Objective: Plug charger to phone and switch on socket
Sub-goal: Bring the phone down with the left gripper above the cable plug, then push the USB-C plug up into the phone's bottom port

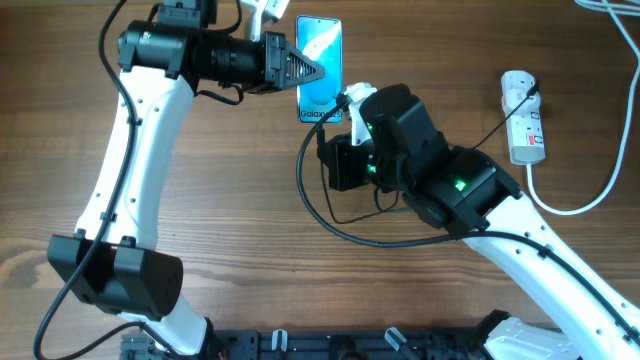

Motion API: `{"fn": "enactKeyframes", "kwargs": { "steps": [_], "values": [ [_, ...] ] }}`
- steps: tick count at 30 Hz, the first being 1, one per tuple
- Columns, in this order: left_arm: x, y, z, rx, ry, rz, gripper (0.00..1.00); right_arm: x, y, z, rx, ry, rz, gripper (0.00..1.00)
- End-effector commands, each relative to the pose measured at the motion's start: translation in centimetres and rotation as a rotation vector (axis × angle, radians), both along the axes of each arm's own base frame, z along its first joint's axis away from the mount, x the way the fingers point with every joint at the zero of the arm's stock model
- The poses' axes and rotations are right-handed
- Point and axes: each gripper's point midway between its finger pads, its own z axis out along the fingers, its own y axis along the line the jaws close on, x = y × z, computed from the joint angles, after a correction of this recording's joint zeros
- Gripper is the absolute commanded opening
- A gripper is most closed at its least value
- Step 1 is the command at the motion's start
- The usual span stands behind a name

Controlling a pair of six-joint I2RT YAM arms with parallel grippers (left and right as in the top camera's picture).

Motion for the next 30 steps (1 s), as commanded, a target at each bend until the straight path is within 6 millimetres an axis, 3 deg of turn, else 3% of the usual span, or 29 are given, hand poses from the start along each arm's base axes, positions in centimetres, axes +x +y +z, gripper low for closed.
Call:
{"fn": "enactKeyframes", "kwargs": {
  "steps": [1,13,30],
  "values": [
    [-0.53,-0.23,1.39,-0.037,-0.041,-0.032,0.04,0.03,-0.32,0.79,0.008,-0.022,-0.022,0.04],
    [-0.16,-0.24,1.51,-0.035,-0.065,-0.028,0.04,-0.55,0.15,0.86,0.030,0.000,0.009,0.04],
    [-0.02,-0.14,1.31,-0.021,-0.070,-0.022,0.04,0.25,-0.21,1.05,0.016,-0.034,-0.025,0.05]
  ]
}}
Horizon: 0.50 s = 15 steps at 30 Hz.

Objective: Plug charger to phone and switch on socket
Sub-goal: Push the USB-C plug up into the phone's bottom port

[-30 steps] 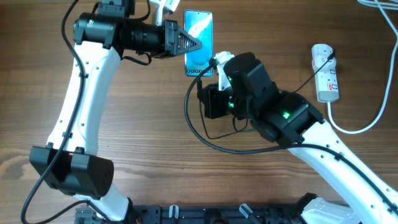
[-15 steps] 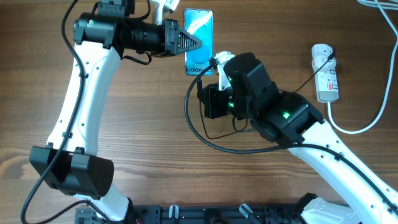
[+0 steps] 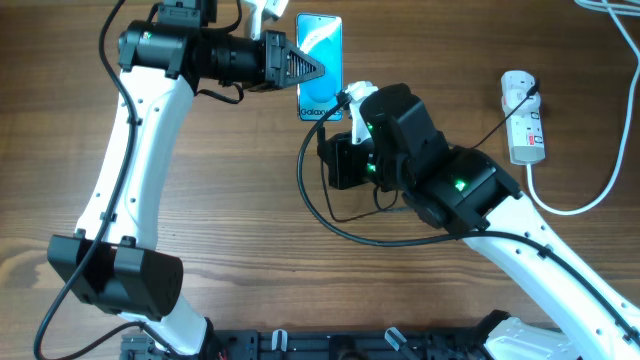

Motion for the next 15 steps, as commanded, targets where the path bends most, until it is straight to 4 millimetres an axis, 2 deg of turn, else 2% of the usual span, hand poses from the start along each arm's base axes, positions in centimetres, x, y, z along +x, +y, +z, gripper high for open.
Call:
{"fn": "enactKeyframes", "kwargs": {
  "steps": [1,15],
  "values": [
    [-0.28,-0.10,1.16,-0.019,-0.048,-0.021,0.04,0.02,-0.17,0.94,0.013,-0.028,-0.012,0.04],
    [-0.29,-0.11,1.16,-0.019,-0.048,-0.021,0.04,0.44,-0.32,1.08,0.010,-0.044,-0.031,0.04]
  ]
}}
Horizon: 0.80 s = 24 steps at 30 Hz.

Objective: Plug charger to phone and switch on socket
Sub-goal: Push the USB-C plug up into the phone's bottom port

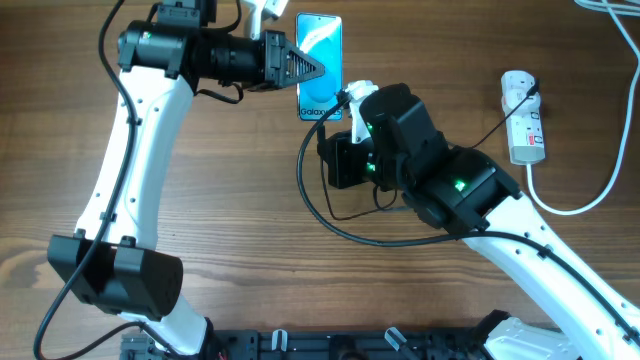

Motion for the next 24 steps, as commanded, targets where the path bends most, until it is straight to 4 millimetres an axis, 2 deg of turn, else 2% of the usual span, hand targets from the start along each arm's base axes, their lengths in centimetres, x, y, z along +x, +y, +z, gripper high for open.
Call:
{"fn": "enactKeyframes", "kwargs": {
  "steps": [1,18,24],
  "values": [
    [-0.30,-0.10,1.15,-0.019,-0.048,-0.021,0.04,0.18,-0.27,0.98,0.011,-0.034,-0.022,0.04],
    [-0.32,-0.13,1.15,-0.019,-0.047,-0.022,0.04,0.10,0.26,1.44,0.038,-0.039,-0.002,0.04],
    [-0.42,-0.11,1.08,-0.018,-0.039,-0.022,0.04,0.90,-0.10,1.73,0.025,-0.077,-0.032,0.04]
  ]
}}
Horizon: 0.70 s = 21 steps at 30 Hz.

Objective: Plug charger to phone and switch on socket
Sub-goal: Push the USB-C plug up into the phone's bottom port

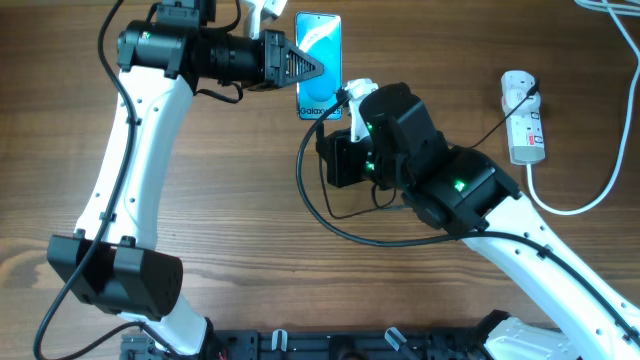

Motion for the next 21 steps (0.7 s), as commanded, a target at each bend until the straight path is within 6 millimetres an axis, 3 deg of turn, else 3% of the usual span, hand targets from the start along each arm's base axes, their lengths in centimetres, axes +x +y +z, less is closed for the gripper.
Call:
{"fn": "enactKeyframes", "kwargs": {
  "steps": [1,14,21],
  "values": [
    [-0.5,-0.1,1.0,-0.017,-0.036,-0.022,0.04,0.7,-0.3,1.5,0.013,-0.069,-0.027,0.04],
    [-0.7,-0.1,0.9,-0.014,-0.018,-0.022,0.04,2.3,-0.9,3.9,0.028,-0.152,-0.076,0.04],
    [-0.7,-0.1,0.9,-0.014,-0.021,-0.024,0.04,2.5,-0.9,6.6,0.045,-0.209,-0.073,0.04]
  ]
}}
